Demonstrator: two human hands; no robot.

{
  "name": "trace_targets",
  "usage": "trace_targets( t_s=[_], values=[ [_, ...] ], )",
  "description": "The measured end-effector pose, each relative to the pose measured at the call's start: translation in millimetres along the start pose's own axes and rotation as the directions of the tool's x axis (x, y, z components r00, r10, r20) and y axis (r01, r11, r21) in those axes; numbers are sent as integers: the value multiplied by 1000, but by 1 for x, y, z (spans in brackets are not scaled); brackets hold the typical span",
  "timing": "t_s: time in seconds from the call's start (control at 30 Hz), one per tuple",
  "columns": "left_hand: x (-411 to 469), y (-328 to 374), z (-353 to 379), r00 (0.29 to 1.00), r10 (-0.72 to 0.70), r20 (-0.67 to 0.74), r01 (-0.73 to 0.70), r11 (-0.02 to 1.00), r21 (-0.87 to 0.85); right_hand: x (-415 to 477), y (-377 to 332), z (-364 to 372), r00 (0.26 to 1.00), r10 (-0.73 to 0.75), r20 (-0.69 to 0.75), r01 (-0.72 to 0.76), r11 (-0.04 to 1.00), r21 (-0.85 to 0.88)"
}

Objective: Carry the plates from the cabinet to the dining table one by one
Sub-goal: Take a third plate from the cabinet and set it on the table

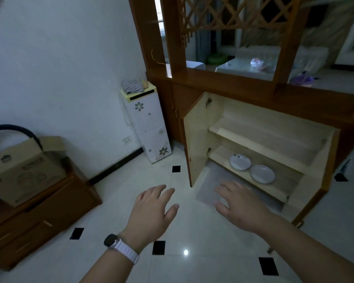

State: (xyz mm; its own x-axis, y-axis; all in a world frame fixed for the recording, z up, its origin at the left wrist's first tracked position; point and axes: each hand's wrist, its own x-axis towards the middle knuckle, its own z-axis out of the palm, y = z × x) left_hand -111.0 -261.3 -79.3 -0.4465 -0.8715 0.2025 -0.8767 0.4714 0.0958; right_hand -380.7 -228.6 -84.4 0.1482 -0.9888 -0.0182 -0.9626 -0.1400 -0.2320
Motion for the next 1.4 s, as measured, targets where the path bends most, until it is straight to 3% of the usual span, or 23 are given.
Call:
trace_targets(
  t_s=[0.33, 0.67, 0.97, 1.2, 1.4],
  values=[
    [115, 22, 20, 980, 199, -12, -199, 980, 9, 41, 68, -19, 980, 182, -86, -180, 983, 31],
    [223, 11, 70, 923, 384, -21, -384, 920, -78, 94, 109, -8, 935, 350, -54, -350, 937, 14],
    [373, -12, 110, 853, 518, 59, -502, 847, -178, 189, 147, -18, 849, 524, -70, -525, 851, 9],
    [465, -15, 132, 758, 651, -43, -642, 732, -231, 256, 153, -17, 781, 600, -176, -606, 795, 25],
    [506, -11, 149, 713, 700, -39, -673, 668, -317, 275, 163, -25, 719, 673, -176, -680, 732, 23]
  ],
)
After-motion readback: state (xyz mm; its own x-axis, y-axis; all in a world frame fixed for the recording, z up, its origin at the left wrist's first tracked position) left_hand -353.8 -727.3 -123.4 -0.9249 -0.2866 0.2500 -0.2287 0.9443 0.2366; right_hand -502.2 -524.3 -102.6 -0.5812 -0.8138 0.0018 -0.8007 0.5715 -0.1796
